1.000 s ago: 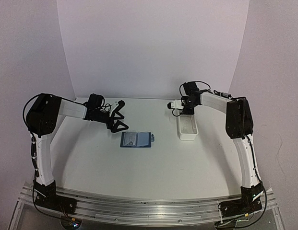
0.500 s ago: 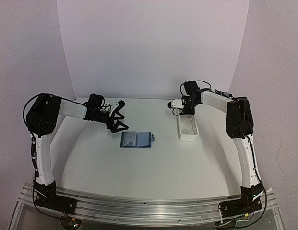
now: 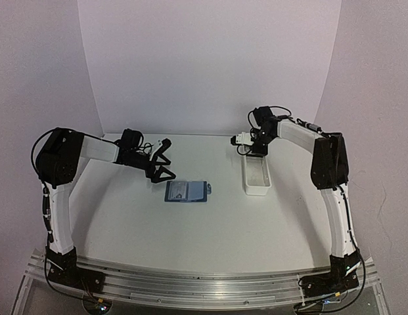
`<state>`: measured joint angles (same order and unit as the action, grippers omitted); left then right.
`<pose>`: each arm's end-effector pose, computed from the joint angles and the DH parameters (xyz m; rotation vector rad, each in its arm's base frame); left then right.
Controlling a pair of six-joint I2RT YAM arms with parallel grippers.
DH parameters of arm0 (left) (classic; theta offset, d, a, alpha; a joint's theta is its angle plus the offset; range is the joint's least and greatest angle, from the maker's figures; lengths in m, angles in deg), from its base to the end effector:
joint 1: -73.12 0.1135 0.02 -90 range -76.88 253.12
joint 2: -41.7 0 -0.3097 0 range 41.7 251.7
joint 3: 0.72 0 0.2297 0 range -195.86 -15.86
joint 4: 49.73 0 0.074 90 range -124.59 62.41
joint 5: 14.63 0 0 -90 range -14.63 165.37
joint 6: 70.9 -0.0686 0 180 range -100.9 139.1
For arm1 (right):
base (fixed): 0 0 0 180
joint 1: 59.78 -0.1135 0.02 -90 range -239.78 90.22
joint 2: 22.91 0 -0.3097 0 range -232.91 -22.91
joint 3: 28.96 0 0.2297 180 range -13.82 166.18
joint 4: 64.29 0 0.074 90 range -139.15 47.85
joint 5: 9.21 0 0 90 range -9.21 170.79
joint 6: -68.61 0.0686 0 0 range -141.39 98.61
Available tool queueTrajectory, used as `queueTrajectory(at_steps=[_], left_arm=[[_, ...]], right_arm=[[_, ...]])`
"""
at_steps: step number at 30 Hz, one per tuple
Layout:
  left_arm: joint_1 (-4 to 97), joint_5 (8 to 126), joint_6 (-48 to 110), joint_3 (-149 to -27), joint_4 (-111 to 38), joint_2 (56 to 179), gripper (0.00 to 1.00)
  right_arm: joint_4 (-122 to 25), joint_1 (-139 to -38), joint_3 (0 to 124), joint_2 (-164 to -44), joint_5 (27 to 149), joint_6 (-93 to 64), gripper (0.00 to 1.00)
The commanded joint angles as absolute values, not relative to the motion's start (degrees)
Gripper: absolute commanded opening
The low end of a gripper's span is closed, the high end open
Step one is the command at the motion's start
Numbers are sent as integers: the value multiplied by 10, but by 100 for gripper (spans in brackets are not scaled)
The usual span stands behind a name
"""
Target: Put the credit cards into the card holder
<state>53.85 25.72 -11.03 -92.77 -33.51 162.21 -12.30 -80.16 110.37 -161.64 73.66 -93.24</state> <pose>0.4202 -0.2023 0.1876 1.2661 1.7665 -0.8984 0.5383 0.1909 0.2092 -1.7895 1.7980 -0.5281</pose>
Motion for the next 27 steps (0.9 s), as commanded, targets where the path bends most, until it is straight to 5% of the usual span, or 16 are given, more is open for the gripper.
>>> queueTrajectory(at_steps=[1,27], left_arm=[[541,238,-123,-951,-326,1613,99],[541,236,-130,-949,-319,1611,100]], right_arm=[[-126,-802,1137,-1554,759,-926,0],[-119,-800,1119,-1611,763,-935,0]])
